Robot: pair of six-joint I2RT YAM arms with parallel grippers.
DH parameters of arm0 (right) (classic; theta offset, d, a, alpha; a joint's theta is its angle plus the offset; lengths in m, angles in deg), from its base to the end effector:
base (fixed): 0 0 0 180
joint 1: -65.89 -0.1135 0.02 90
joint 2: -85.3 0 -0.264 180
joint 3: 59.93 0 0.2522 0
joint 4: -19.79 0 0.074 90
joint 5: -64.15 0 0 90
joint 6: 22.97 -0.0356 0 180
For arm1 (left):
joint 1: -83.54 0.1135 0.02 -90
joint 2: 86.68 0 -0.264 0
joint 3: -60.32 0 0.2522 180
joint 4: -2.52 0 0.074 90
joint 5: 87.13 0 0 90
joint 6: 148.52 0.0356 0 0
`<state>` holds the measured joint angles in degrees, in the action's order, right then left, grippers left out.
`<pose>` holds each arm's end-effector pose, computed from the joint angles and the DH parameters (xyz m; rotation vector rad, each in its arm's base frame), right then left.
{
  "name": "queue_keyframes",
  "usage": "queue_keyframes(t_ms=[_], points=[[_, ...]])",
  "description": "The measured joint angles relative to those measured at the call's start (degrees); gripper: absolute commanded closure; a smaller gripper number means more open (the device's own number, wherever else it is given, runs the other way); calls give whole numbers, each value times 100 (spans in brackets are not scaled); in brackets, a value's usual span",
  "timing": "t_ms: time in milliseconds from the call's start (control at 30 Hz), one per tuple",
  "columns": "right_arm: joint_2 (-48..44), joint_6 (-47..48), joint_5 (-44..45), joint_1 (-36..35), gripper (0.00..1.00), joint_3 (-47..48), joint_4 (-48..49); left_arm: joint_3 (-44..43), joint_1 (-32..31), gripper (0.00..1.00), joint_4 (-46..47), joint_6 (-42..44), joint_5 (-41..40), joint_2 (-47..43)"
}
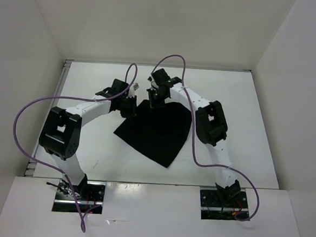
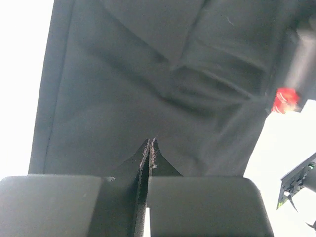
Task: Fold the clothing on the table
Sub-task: Flatten the skirt out
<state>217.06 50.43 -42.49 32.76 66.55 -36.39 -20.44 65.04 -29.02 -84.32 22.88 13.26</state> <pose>0.4120 0.2810 0.1922 -0.4940 2.6932 0.6557 0.3487 -0.1295 0.2075 -0.0021 2.5370 -0.7544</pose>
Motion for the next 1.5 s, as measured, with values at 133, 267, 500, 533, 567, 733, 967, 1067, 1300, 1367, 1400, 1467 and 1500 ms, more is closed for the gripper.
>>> queue_keyframes(t_ms=[133,267,500,533,567,733,967,1067,1300,1367,1400,1467,1500], points=[[734,11,-48,59,100,1161,-256,177,0,100,17,-13,-44,-26],[1827,-28,199,358,99,3602,-693,271,0,100,-13,-13,-85,-35],[2199,-155,1034,1014,92,5128,-929,363,0,100,26,-13,-118,-70],[2166,-153,1204,1056,89,5149,-1019,404,0,100,24,-13,-131,-70],[2122,-162,1355,1073,87,5152,-1147,437,0,100,22,-13,-149,-70],[1606,-164,1716,986,77,4784,-1779,501,0,100,13,-46,-468,-39],[-52,-177,2124,901,77,3265,-2249,693,-245,100,-146,-164,-1167,2],[-911,-177,2218,901,76,2465,-2256,922,-514,100,-201,-229,-1309,-33],[-2358,-170,2205,901,75,866,-2146,1333,-1054,100,-417,-483,-1484,-452],[-2568,-173,2175,901,75,501,-2087,1447,-1198,100,-535,-557,-1526,-577],[-2680,-173,2166,901,75,254,-2033,1484,-1290,100,-619,-588,-1528,-636],[-2844,-175,2116,901,75,-190,-2026,1576,-1530,100,-785,-621,-1497,-785],[-2905,-177,2083,901,75,-387,-1980,1644,-1685,100,-866,-643,-1449,-894]])
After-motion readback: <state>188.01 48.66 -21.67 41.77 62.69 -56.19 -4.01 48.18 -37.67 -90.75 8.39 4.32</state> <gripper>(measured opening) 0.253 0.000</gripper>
